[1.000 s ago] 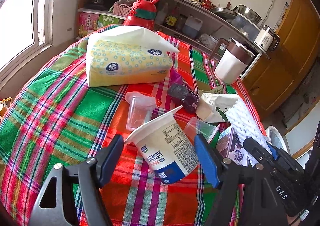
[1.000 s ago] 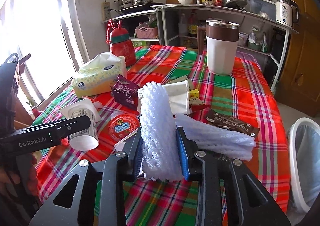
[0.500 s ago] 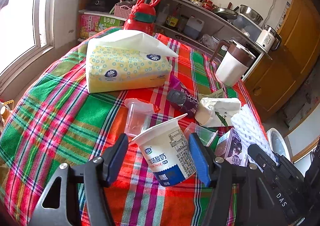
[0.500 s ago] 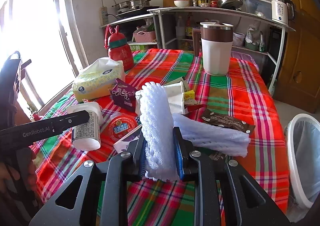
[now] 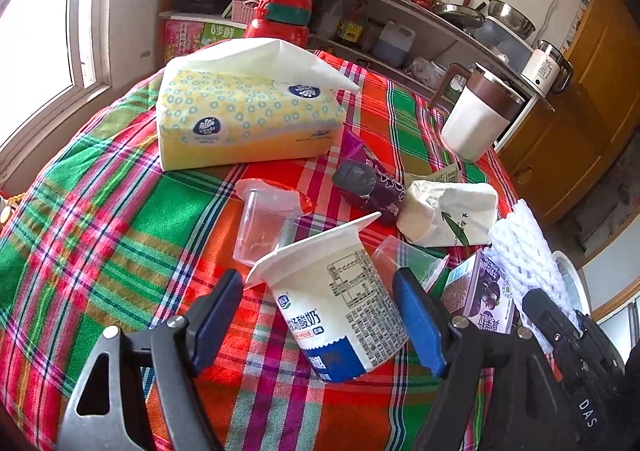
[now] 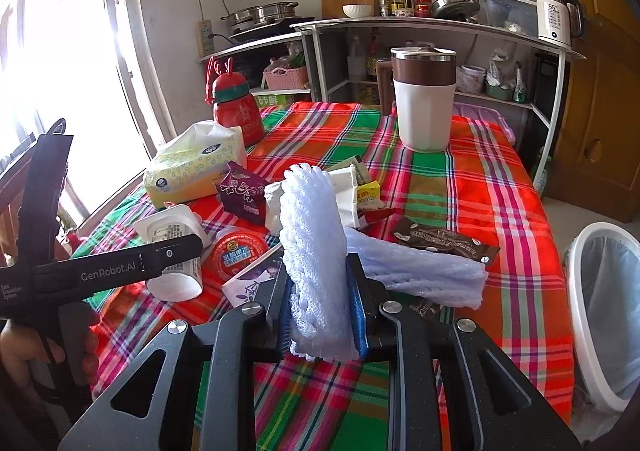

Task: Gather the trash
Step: 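Grasp the white foam net with the right tool while the left tool grasps the white yogurt cup, then carry the foam net and yogurt cup over the bin and open both tools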

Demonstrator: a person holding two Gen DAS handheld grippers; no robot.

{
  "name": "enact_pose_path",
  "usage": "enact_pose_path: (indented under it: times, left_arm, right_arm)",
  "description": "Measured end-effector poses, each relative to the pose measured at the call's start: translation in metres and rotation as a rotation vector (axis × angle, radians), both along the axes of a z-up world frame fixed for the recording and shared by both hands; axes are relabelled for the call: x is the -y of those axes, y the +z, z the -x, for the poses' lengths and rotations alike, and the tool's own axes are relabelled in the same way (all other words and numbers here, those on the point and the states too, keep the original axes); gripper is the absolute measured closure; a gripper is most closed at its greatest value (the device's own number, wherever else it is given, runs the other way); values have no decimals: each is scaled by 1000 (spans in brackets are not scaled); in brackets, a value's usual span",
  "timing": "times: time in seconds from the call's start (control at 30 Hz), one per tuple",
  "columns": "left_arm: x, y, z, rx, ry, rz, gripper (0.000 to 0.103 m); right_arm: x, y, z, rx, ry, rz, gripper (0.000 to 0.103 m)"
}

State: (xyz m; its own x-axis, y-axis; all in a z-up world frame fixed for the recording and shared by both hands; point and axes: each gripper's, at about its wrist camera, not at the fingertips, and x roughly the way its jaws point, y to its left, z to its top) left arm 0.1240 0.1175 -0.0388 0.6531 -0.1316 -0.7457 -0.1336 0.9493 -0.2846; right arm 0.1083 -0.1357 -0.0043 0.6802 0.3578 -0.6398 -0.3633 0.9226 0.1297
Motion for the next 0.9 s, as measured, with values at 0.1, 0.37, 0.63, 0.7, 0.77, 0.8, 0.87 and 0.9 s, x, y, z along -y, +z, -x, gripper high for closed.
enact_pose_path:
  times: [0.1,0.37,0.63,0.7,0.77,0.8,0.87,0.9]
  left_arm:
    - [2,3,1,6,-4,-9,27]
    - [6,17,12,58,-26,-40,31]
    - [21,46,29,144,-84,-49,31]
    - [29,55,31,168,-108,-54,31]
    - [37,63,32,189,-135,-46,31]
    - [43,66,32,195,-151,-48,31]
    - [53,72,32,209,-177,-50,31]
    - [60,74,31,213,-191,-52,31]
  right_arm:
    - [3,-1,1,-1,-6,-5,78]
    - [15,4,6,10,-30,-32,78]
    - [37,15,15,33,-70,-68,78]
    - [45,18,17,39,-85,-71,78]
    - [53,22,20,47,-102,-75,78]
    - [58,23,21,50,-109,-77,78]
    - [66,27,23,57,-127,-80,78]
    - [71,28,25,63,-136,-79,78]
